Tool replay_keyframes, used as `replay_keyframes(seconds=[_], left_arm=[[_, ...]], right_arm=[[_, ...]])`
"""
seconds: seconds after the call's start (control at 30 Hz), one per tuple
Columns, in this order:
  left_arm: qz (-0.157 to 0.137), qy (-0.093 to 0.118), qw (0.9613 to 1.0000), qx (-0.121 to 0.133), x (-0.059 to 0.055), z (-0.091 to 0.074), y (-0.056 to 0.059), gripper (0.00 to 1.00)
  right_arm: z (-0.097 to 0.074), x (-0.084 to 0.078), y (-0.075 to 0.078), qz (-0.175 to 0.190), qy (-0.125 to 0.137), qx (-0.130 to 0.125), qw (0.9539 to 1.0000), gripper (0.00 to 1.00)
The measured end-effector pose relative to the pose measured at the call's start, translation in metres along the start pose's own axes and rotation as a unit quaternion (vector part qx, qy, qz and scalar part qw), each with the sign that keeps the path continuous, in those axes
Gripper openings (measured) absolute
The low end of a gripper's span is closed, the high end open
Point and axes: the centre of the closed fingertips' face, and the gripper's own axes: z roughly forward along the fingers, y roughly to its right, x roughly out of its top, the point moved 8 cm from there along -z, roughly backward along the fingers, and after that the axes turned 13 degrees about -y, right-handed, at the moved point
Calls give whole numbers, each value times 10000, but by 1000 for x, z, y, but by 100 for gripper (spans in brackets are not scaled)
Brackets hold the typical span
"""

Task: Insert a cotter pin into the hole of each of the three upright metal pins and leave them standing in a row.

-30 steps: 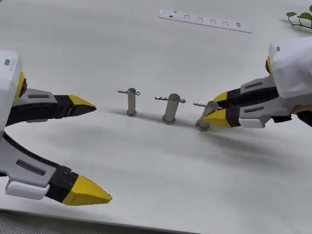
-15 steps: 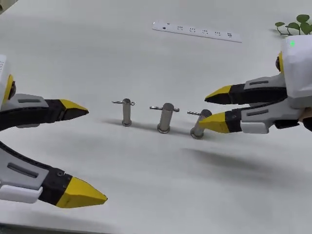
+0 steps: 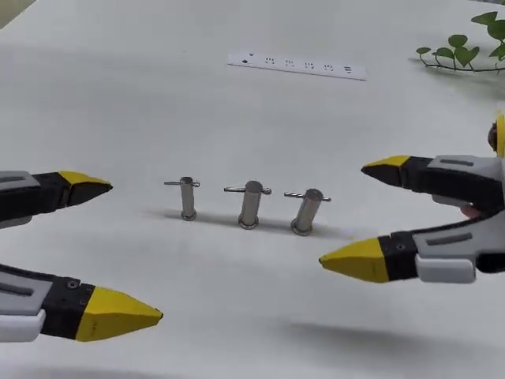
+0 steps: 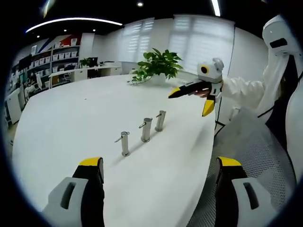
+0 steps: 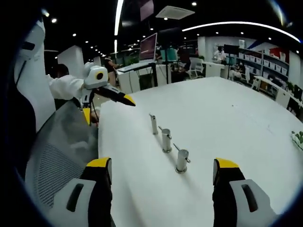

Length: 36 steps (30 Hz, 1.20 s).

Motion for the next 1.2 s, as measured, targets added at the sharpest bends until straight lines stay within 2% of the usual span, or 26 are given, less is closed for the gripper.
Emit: replay_keyframes(seconds=[0.03, 0.1, 0.17, 0.23, 0.27, 0.4, 0.67, 0.77, 0.83, 1.0, 1.1, 1.2], left_arm=[[62, -71, 9999, 42, -2, 0, 1, 98], [-38, -152, 9999, 31, -5, 1, 1, 98], [-74, -152, 9998, 59, -7, 2, 1, 98], [-169, -148, 9997, 63, -9, 2, 1, 98], [-221, -132, 9996, 81, -10, 2, 0, 98], [-341, -144, 9993, 88, -15, 3, -2, 98], [-626, -110, 9979, 124, -21, 0, -4, 98], [-905, -231, 9947, 439, -30, -1, -14, 93], [-949, -301, 9940, 461, -35, -2, -16, 90], [-1008, -284, 9935, 447, -34, -3, -13, 93], [-1035, -255, 9934, 433, -29, -2, -10, 96], [-993, -335, 9935, 437, -26, 0, -9, 99]], right_arm=[[-2, -4, -1, 60, 2, -93, 9999, 88], [-5, -10, -4, 249, -62, -138, 9996, 93], [-7, -14, -6, 415, -41, -159, 9990, 95], [-8, -21, -9, 608, -137, -94, 9980, 93], [-8, -24, -11, 822, -151, -81, 9965, 95], [-9, -29, -14, 1062, -56, -190, 9941, 98], [-12, -33, -22, 1419, -81, -390, 9891, 98], [-15, -36, -20, 1589, -75, -564, 9856, 98], [-18, -37, -18, 1675, -41, -625, 9839, 98], [-23, -36, -20, 1784, -37, -679, 9816, 98], [-24, -38, -20, 1759, -176, -681, 9819, 98], [-25, -39, -18, 1851, -158, -718, 9800, 98]])
